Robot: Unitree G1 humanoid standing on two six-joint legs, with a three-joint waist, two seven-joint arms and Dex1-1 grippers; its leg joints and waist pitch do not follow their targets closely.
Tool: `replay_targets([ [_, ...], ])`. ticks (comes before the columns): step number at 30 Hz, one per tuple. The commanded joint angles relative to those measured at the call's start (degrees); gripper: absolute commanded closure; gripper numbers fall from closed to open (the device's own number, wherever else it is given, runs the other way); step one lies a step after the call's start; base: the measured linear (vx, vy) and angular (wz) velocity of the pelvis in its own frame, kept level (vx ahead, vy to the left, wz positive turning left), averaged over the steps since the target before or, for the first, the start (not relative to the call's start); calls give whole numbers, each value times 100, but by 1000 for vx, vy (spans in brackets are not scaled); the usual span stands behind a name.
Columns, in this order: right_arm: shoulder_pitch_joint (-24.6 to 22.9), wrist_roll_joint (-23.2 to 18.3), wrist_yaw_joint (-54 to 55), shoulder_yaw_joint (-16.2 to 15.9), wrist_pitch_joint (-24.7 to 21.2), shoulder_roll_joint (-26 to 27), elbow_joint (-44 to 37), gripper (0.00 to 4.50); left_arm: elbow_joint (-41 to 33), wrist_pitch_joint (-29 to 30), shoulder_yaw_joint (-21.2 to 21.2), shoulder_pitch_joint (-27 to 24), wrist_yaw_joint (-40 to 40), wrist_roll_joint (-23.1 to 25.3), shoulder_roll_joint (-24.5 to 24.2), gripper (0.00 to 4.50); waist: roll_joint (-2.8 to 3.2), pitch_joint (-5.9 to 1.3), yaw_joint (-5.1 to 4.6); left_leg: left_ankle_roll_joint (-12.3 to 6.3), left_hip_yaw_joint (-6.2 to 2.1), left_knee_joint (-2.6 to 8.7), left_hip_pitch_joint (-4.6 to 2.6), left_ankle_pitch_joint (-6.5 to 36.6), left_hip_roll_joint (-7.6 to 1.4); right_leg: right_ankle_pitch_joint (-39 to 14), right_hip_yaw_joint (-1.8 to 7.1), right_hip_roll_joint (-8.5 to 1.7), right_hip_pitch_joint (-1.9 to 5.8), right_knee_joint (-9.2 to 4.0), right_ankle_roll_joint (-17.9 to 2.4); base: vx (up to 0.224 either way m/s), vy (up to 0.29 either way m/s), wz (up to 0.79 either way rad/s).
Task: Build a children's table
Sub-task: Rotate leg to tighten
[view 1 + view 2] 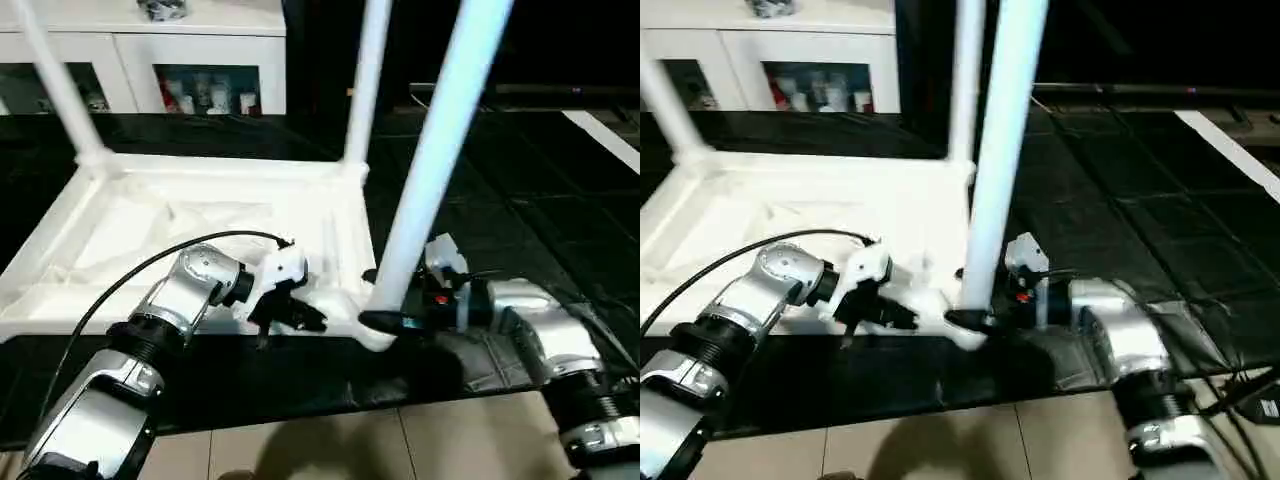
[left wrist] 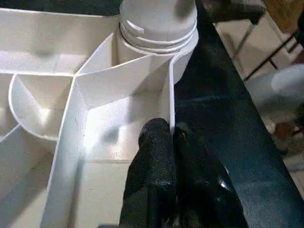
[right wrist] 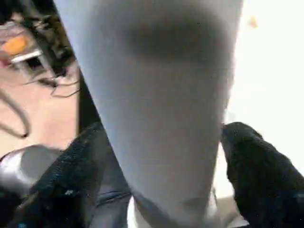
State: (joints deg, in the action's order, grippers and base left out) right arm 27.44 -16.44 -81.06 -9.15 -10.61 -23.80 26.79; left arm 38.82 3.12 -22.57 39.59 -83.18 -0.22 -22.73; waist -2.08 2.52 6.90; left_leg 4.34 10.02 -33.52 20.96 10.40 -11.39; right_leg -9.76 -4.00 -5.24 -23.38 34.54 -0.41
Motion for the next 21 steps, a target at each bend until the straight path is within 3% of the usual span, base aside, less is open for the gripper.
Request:
replay_targets([
  [1, 135, -40, -330, -147, 40, -69, 99, 97, -199, -112, -289, -10, -347, 136, 21, 450, -24, -329, -32, -251, 8, 408, -68, 1234, -225, -1400, 235, -328, 285, -367, -1309, 0, 0, 0],
  [2, 190, -27, -466, -215, 53, -84, 170, 124, -255, -114, -309, -27, -409, 142, 1, 450, -26, -329, -28, -235, 7, 407, -70, 1236, -226, -1395, 237, -327, 281, -365, -1310, 0, 0, 0],
  [10, 359, 128, -889, -396, 177, -78, 476, 176, -237, -158, -332, 3, -433, 167, -6, 450, -40, -342, -13, -241, 15, 390, -61, 1073, -218, -1154, 235, -318, 290, -330, -1374, 0, 0, 0],
  [12, 386, 200, -920, -420, 335, -65, 574, 209, -199, -166, -318, 22, -382, 173, -3, 450, -39, -340, -6, -246, 18, 389, -64, 1090, -218, -1213, 235, -322, 286, -337, -1372, 0, 0, 0],
  [18, 383, 133, -1002, -423, 290, -58, 603, 237, -136, 16, -263, 40, -148, 214, 21, 450, -34, -339, 2, -220, 14, 390, -66, 1150, -220, -1279, 237, -314, 284, -338, -1341, 0, 0, 0],
  [21, 234, -25, -1002, -363, 54, -11, 414, 240, -67, 229, -52, 67, 150, 115, 162, 450, 10, -338, 21, -195, 9, 391, -75, 1186, -218, -1322, 238, -317, 282, -348, -1345, 0, 0, 0],
])
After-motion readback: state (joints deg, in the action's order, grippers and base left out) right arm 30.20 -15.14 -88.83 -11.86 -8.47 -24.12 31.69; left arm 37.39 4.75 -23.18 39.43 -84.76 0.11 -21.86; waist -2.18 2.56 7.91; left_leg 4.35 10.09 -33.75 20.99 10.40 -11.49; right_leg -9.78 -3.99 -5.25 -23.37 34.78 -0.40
